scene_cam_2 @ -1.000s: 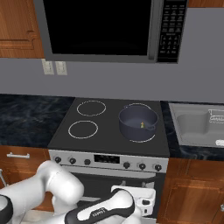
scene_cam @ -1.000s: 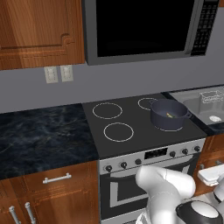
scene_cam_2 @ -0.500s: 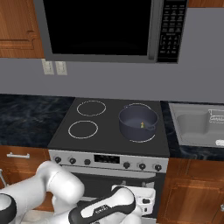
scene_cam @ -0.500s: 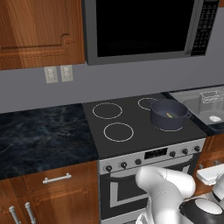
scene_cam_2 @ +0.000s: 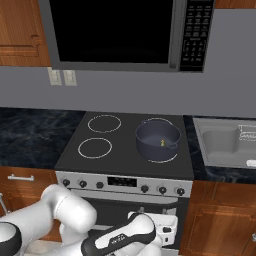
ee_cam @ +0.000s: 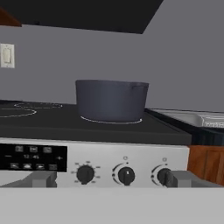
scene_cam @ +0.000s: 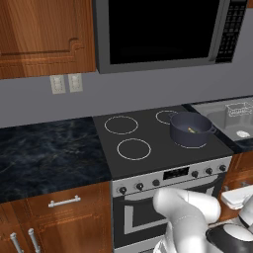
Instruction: Retrieve the frozen meat and place it in the pot on a burner. Then turn the burner on.
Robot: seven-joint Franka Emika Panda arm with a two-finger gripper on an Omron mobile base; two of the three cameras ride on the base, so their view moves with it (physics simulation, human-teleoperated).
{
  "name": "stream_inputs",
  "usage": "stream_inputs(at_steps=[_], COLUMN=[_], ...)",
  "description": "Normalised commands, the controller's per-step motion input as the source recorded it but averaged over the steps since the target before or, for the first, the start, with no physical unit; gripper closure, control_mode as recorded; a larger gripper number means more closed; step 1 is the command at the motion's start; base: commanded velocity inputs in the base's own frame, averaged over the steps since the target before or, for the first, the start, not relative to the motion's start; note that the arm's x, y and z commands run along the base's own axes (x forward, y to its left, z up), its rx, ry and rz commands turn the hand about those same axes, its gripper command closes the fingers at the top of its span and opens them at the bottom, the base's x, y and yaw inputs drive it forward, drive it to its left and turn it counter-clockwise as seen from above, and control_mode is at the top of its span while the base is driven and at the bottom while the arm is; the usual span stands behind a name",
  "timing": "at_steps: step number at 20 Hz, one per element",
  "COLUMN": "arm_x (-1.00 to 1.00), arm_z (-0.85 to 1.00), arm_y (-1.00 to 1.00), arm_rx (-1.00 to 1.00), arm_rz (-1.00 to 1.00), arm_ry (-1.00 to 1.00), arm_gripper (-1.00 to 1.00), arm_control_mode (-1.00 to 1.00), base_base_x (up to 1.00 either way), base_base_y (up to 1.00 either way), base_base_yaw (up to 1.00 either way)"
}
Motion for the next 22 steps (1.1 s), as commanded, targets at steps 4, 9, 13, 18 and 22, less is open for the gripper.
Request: stream_inputs(at_steps=[4, 9, 13, 18, 22], arm_x=[0.03, 0.05, 0.00, 0.00, 0.08], arm_z=[-0.03, -0.10, -0.11, -0.08, -0.11], arm_y=[-0.04, -0.31, -0.20, -0.08, 0.00], arm_rx=[0.00, 0.00, 0.00, 0.00, 0.00], arm_rz=[0.00, 0.00, 0.00, 0.00, 0.00], arm_ry=[-0.01, 0.00, 0.00, 0.00, -0.06], arm_gripper=[-1.00, -1.00, -1.00, -1.00, -1.00], arm_control_mode=[-1.00, -1.00, -1.00, -1.00, -1.00], base_base_x=[0.00, 0.00, 0.00, 0.00, 0.00], base_base_y=[0.00, 0.00, 0.00, 0.00, 0.00], base_base_yaw=[0.00, 0.00, 0.00, 0.00, 0.00])
